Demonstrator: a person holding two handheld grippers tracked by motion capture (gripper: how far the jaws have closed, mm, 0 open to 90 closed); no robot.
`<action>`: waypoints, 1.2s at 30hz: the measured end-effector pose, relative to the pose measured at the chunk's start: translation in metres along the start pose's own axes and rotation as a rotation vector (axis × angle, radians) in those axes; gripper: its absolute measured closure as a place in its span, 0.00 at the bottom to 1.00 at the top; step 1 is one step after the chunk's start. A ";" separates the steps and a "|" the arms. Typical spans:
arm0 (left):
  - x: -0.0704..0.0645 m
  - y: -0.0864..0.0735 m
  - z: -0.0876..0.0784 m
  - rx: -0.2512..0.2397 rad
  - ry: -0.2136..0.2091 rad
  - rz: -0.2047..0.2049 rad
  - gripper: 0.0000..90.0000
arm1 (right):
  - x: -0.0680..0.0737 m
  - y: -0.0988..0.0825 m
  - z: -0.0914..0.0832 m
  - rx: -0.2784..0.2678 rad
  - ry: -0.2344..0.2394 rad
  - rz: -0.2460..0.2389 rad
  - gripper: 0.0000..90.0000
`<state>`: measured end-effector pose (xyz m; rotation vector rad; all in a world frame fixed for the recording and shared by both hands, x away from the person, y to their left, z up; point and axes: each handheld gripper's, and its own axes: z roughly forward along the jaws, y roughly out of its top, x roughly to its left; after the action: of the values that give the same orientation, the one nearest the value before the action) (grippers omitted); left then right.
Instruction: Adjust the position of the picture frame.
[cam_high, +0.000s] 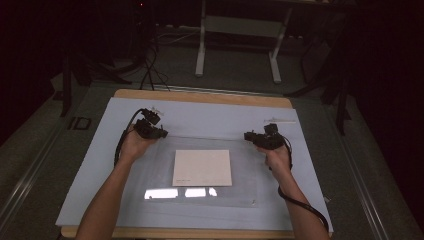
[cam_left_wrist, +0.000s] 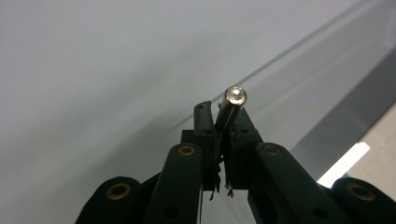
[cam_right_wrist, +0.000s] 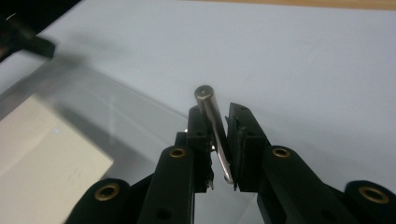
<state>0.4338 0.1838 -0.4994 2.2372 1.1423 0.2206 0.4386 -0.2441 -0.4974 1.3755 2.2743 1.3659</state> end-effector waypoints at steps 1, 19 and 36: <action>-0.001 -0.004 0.004 0.008 0.007 -0.002 0.95 | -0.004 0.002 0.007 0.008 -0.020 0.012 0.88; -0.008 -0.018 0.014 -0.088 0.105 -0.075 0.94 | -0.004 -0.020 0.027 0.020 -0.079 0.013 0.88; -0.011 -0.043 0.017 -0.305 0.103 -0.134 0.91 | -0.010 -0.030 0.029 -0.015 -0.043 0.046 0.87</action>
<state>0.4045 0.1865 -0.5368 1.8937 1.2175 0.4291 0.4413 -0.2387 -0.5398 1.4461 2.2145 1.3507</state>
